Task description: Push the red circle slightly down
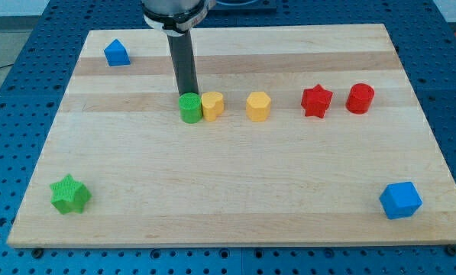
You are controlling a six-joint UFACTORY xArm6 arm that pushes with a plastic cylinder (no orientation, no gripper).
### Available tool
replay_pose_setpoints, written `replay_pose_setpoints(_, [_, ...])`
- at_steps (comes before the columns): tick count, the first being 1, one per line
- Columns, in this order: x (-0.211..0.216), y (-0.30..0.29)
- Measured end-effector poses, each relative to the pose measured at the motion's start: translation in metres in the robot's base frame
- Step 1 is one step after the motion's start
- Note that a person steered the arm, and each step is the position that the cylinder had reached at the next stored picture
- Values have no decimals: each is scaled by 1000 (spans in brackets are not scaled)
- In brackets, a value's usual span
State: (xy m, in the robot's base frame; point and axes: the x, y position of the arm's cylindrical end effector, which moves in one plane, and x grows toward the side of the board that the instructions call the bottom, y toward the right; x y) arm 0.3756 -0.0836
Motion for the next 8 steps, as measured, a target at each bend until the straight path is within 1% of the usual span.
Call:
replay_pose_setpoints(1, [-15, 6])
replay_pose_setpoints(2, [-29, 51])
replay_pose_setpoints(4, [-21, 155])
replay_pose_setpoints(6, [-6, 202])
replay_pose_setpoints(8, [-9, 203])
